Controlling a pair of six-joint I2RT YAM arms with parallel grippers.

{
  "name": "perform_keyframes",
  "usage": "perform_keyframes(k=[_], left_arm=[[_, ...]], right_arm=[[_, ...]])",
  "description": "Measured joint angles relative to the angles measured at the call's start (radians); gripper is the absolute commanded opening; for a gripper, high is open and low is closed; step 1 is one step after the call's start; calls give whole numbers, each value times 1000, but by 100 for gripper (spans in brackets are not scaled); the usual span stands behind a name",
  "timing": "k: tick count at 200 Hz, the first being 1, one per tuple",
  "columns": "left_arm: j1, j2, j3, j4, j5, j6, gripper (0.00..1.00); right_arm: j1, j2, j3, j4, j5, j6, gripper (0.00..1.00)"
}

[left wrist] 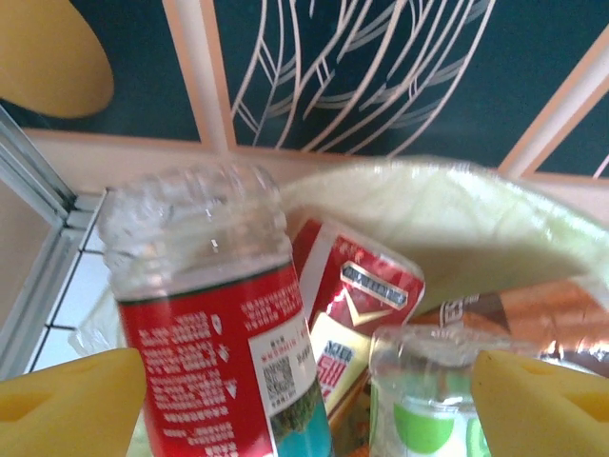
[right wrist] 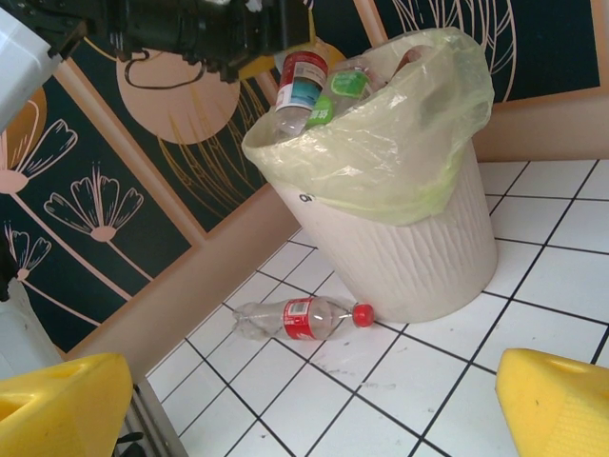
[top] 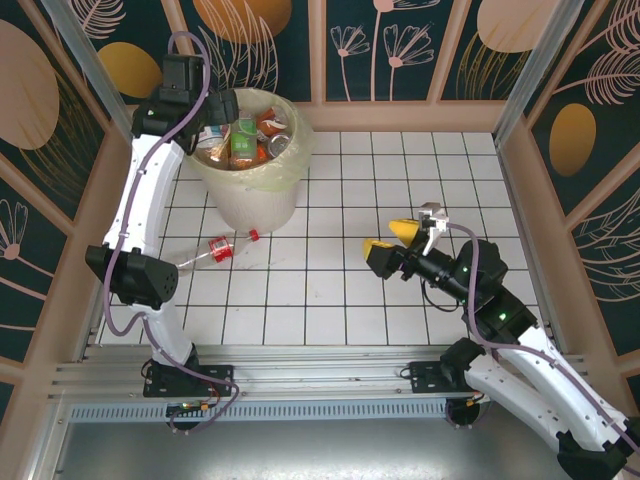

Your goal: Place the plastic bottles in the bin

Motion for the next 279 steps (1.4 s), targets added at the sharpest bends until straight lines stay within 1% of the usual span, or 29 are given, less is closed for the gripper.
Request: perform_keyframes(k=[7,24,31,56,89,124,145,157,175,205,225,237,262,279], left_arm=[[0,6,14,0,-5,3,78],[0,24,39,0,-30,8,62],[1,34,42,0,-41,11,58],[3,73,42,0,-81,16,56],[3,87,29,1,-99,16,54],[3,82,21,2,-100,15,58],[3,51,-19,8,-96,17,65],[3,13,-72,16,-91,22,68],[3,-78,-188,44,-89,31,75],[3,-314,-449,119,-73,63,89],[3,-456,-581,160,-50,70,92],[3,-528,-659,186,-42,70,98],[3,-655,-829,220,-13,61,99],[1,-727,-935,240,46,63,99]], right_arm=[[0,3,0,0,0,0,99],[0,4,0,0,0,4,99],[0,4,0,0,0,7,99],[0,4,0,0,0,8,99],[0,4,0,0,0,11,99],[0,4,-1,1,0,14,99],[0,4,-5,10,0,15,99],[0,4,-13,19,0,15,99],[0,4,-24,29,-1,14,99],[0,12,-32,35,-5,14,99],[0,23,-36,40,-9,14,99],[0,29,-40,46,-12,14,99],[0,43,-43,46,-19,14,99],[0,46,-45,46,-29,14,99]])
